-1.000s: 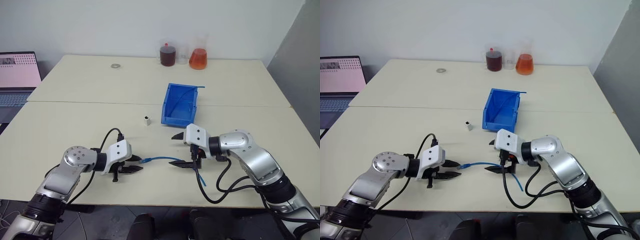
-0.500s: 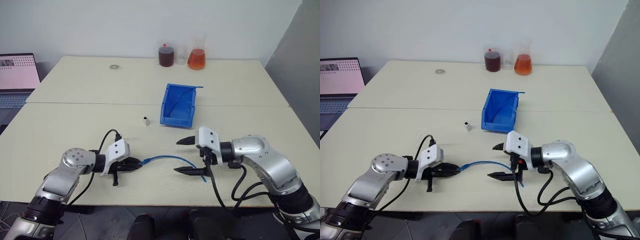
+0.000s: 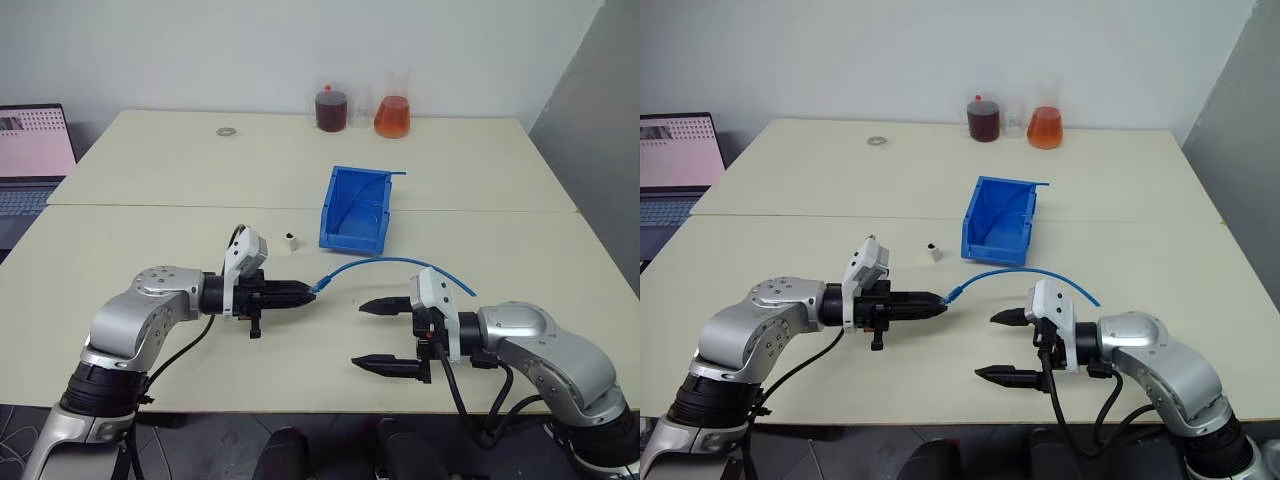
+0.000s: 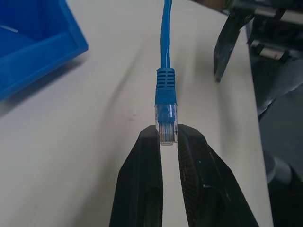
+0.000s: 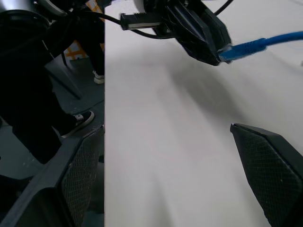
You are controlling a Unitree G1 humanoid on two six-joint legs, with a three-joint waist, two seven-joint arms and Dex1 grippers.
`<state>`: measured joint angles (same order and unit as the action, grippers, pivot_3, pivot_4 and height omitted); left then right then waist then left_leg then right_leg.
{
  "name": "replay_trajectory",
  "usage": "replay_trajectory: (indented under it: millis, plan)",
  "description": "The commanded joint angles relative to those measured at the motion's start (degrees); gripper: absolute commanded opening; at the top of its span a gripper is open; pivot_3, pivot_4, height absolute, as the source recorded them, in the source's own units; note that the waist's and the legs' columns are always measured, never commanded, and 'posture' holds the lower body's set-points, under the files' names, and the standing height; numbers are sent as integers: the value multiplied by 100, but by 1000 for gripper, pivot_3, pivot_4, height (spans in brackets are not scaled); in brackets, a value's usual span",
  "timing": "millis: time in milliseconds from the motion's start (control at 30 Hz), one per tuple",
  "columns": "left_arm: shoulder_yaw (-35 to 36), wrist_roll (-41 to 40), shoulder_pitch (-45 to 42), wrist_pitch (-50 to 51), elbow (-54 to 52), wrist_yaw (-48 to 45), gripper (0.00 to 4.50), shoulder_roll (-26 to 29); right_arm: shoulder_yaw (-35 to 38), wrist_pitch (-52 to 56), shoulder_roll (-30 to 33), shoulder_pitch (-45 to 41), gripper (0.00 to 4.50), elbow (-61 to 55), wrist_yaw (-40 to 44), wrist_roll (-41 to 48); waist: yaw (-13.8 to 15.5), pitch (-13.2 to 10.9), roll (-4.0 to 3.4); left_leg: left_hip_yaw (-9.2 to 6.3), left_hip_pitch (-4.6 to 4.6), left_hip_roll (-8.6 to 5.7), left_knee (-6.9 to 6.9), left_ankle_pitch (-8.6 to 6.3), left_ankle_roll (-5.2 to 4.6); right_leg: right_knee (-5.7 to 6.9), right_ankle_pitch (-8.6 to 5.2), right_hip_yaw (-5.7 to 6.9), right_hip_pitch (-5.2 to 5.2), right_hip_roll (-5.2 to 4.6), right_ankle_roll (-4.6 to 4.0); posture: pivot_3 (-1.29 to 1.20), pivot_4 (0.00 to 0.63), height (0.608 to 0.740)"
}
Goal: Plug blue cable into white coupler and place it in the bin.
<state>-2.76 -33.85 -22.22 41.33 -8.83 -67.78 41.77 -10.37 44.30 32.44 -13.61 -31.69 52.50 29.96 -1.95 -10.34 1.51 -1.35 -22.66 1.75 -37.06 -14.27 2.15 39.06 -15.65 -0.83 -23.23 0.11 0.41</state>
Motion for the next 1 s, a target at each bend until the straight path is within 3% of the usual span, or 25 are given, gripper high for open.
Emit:
replay_trajectory:
  millis: [33,633,933,1000]
  plan:
    - [200,-377,-194,170,-277,-261,199,150,197,191,-223,-137,4500,197,-125,430,13,-1,1,0,-1,-1,0,0,0,1,0,2,0,0,0,0,150,740]
    - [-72,-374,-219,-36,-622,-731,199,430,29,807,-867,-1261,4500,680,-524,1103,21,-2,1,-1,-5,-1,0,0,0,-2,0,1,-3,0,-1,0,150,740]
    - [-133,-354,-223,-95,-791,-632,199,444,-76,1042,-812,-1549,4500,730,-420,1197,20,-2,1,-1,-7,0,1,0,0,-2,0,-1,-5,0,-1,0,150,740]
    - [-136,-346,-241,-96,-809,-621,199,444,-106,1059,-792,-1565,4154,739,-395,1205,21,-2,1,-1,-8,-1,1,0,0,-2,0,0,-5,0,-1,0,150,740]
